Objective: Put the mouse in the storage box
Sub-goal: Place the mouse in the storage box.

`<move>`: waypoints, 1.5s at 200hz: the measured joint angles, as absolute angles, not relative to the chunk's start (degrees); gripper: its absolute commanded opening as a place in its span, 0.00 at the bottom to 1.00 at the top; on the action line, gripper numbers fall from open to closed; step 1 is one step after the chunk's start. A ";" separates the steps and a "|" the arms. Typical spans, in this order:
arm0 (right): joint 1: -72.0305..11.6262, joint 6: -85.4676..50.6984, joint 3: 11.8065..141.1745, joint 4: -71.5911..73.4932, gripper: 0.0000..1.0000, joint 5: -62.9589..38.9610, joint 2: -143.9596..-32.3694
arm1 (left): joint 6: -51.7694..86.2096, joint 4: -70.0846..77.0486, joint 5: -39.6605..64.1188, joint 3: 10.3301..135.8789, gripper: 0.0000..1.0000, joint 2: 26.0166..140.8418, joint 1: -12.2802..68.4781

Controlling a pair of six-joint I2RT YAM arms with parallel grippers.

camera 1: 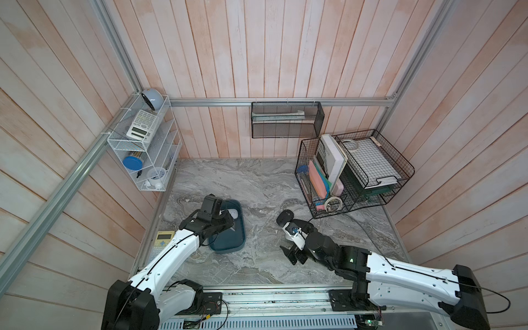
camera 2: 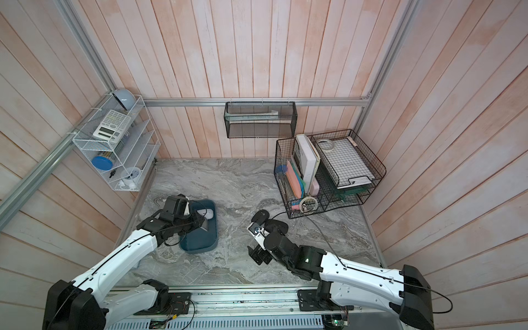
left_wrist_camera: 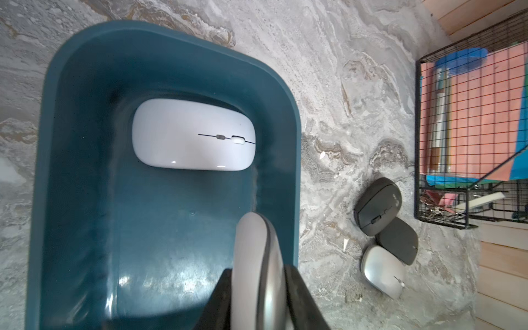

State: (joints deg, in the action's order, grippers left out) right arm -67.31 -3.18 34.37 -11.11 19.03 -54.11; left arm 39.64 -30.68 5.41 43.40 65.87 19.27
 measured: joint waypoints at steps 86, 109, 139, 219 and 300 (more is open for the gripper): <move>-67.31 -3.16 34.37 -11.14 0.98 19.22 -54.33 | 38.98 -23.94 6.22 41.50 0.00 72.40 15.11; -67.31 -3.18 34.37 -11.14 0.98 19.22 -54.87 | 38.57 -23.14 6.24 41.01 0.00 73.17 13.39; -67.31 -3.18 34.37 -11.14 0.98 19.22 -55.46 | 38.24 -21.82 7.14 40.91 0.00 74.26 11.49; -67.31 -3.16 34.37 -11.16 0.98 19.22 -55.75 | 37.56 -16.53 13.28 40.42 0.00 76.90 9.54; -67.31 -3.18 34.37 -11.14 0.98 19.20 -56.23 | 37.76 -10.85 17.21 39.29 0.32 79.31 9.52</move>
State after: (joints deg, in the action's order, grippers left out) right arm -67.31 -3.18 34.37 -11.14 19.20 -56.23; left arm 37.76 -10.85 17.21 39.29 79.31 9.52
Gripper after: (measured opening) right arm 0.979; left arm 0.297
